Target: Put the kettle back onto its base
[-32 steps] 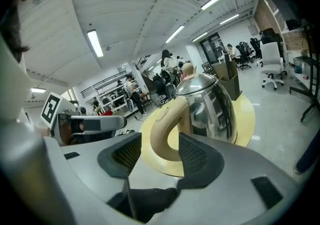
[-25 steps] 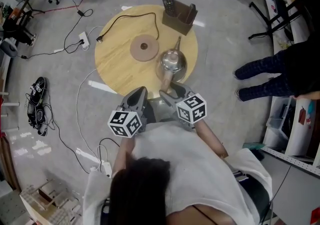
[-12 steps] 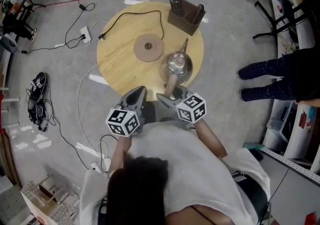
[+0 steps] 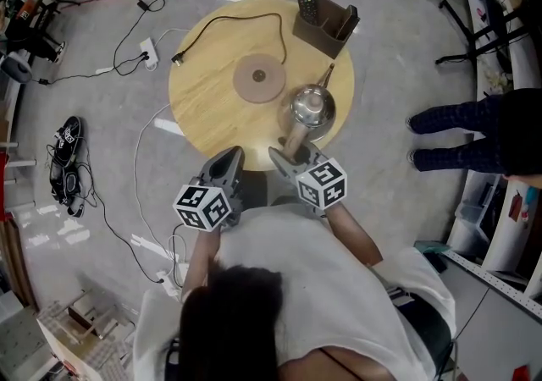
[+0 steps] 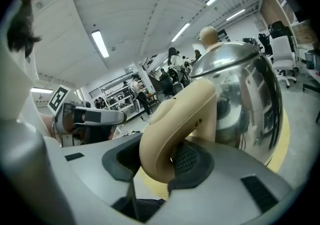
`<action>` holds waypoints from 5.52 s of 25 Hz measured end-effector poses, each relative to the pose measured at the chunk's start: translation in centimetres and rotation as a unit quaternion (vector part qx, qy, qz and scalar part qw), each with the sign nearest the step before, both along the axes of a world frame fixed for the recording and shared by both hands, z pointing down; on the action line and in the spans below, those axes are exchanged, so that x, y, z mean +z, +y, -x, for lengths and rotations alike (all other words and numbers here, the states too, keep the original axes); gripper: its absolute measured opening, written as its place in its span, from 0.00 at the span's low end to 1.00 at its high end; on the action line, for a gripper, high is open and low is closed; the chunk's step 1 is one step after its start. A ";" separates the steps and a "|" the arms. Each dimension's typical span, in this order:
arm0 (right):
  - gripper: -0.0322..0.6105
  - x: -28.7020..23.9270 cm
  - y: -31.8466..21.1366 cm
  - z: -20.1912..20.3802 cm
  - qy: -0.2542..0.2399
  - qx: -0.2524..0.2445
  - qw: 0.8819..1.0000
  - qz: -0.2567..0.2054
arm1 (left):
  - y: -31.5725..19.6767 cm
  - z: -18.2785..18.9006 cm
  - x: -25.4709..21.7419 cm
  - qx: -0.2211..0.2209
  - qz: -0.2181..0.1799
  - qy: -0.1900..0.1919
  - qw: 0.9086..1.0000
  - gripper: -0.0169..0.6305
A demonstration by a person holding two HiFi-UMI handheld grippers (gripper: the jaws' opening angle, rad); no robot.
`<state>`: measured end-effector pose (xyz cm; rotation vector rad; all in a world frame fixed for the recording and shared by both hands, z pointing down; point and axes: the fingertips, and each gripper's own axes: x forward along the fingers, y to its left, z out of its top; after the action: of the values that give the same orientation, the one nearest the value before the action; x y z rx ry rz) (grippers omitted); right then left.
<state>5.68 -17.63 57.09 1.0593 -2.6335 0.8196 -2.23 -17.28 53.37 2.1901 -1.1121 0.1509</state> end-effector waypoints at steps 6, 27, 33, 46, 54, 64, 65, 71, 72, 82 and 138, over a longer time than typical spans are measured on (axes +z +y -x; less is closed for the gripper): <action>0.28 0.0 -0.6 0.5 0.001 0.009 1.000 0.005 | -0.9 0.8 0.3 -0.007 0.010 0.018 1.000 0.07; 0.28 -5.6 -4.5 1.6 -0.034 0.020 0.998 -0.050 | -2.3 2.6 1.0 -0.014 0.036 0.059 0.998 0.07; 0.28 -7.9 -6.0 2.7 -0.032 0.001 0.996 -0.078 | -2.8 2.8 0.9 -0.024 0.034 0.079 0.996 0.07; 0.28 -9.4 -9.4 7.2 -0.027 -0.050 0.994 -0.097 | -3.9 6.3 0.8 -0.077 0.012 0.056 0.995 0.07; 0.28 -8.9 -10.8 9.8 -0.031 -0.071 0.993 -0.090 | -5.0 7.8 0.8 -0.082 0.009 0.047 0.995 0.07; 0.28 -7.0 -11.9 11.3 -0.034 -0.078 0.994 -0.075 | -5.4 9.2 1.9 -0.088 0.022 0.038 0.995 0.07; 0.28 -6.7 -11.9 11.4 -0.032 -0.079 0.994 -0.073 | -5.4 9.2 2.1 -0.087 0.025 0.038 0.995 0.07; 0.28 -5.6 -11.9 11.4 -0.032 -0.077 0.994 -0.063 | -5.5 8.8 2.6 -0.079 0.037 0.048 0.995 0.07; 0.28 -5.5 -12.0 11.3 -0.033 -0.076 0.995 -0.061 | -5.6 8.6 2.6 -0.076 0.037 0.048 0.995 0.07; 0.29 -4.2 -12.0 11.1 -0.034 -0.070 0.995 -0.059 | -5.9 8.2 3.3 -0.068 0.046 0.045 0.996 0.07; 0.43 -1.4 -9.9 6.7 0.048 -0.056 0.995 -0.060 | -5.8 7.7 3.2 -0.083 0.030 0.036 0.995 0.07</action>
<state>-0.99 -27.50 55.70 0.9416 -2.6612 0.5799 -9.94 -23.09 56.60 2.0238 -1.2264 0.0329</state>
